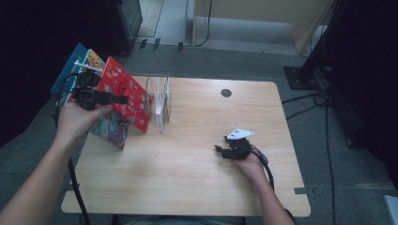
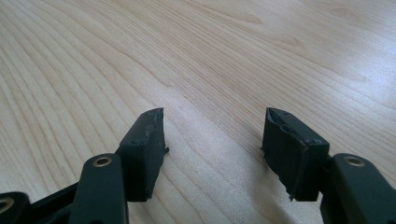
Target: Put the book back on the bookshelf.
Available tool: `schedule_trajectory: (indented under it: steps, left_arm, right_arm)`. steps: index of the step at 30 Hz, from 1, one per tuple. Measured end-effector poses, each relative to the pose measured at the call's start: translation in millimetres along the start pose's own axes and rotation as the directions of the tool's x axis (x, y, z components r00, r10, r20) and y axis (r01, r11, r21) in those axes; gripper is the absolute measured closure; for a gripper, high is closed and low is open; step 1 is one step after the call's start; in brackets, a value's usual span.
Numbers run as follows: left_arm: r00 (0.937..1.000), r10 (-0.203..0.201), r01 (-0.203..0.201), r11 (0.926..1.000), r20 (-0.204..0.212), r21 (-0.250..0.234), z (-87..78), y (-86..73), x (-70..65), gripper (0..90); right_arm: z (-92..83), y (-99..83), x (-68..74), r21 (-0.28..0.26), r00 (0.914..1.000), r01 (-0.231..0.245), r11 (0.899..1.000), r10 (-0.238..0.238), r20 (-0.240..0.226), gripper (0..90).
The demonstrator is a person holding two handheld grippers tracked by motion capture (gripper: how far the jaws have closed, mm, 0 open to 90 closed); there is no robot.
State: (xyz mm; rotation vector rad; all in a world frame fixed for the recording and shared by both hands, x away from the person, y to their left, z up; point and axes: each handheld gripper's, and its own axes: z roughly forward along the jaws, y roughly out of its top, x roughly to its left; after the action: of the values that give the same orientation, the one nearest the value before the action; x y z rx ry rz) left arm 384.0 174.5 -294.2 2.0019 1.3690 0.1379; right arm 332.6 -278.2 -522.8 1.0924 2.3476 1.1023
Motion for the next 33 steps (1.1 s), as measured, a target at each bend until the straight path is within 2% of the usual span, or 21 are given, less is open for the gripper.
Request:
schedule_trajectory:
  steps: [3, 11, 15, 23, 30, 33]
  left_arm:
    - [0.9998, 0.017, -0.017, 0.9997, -0.010, -0.016, 4.8, -12.0, -5.0, 39.1]
    - [0.9991, 0.015, -0.016, 0.9996, 0.041, 0.022, 25.0, -41.5, -8.8, 38.9]
    - [0.9988, 0.031, -0.032, 0.9989, 0.039, 0.034, 35.8, -55.8, -12.6, 38.8]
    - [0.9957, 0.053, -0.057, 0.9970, 0.076, 0.053, 59.5, -82.5, -17.3, 38.4]
    - [0.9943, 0.047, -0.054, 0.9959, 0.096, 0.072, 81.4, -106.0, -16.4, 38.2]
    - [0.9954, 0.064, -0.070, 0.9938, 0.072, 0.086, 91.8, -115.6, -18.9, 38.1]
  right_arm:
    - [-0.1, -0.1, 0.2, 0.001, 1.0000, 0.002, 1.000, -0.002, -0.001, 38.5]
    - [-0.4, -0.4, 0.5, 0.002, 1.0000, 0.004, 1.000, -0.004, 0.002, 37.6]
    - [-0.4, -0.4, 0.7, 0.003, 1.0000, 0.002, 1.000, -0.002, 0.001, 37.5]
    - [-0.4, -0.5, 1.1, 0.005, 1.0000, 0.005, 1.000, -0.005, 0.000, 35.3]
    - [-0.5, -0.7, 2.9, 0.009, 1.0000, -0.001, 1.000, 0.001, 0.001, 32.9]
    - [-0.5, -0.9, 3.5, 0.009, 1.0000, 0.002, 1.000, -0.002, 0.003, 31.9]
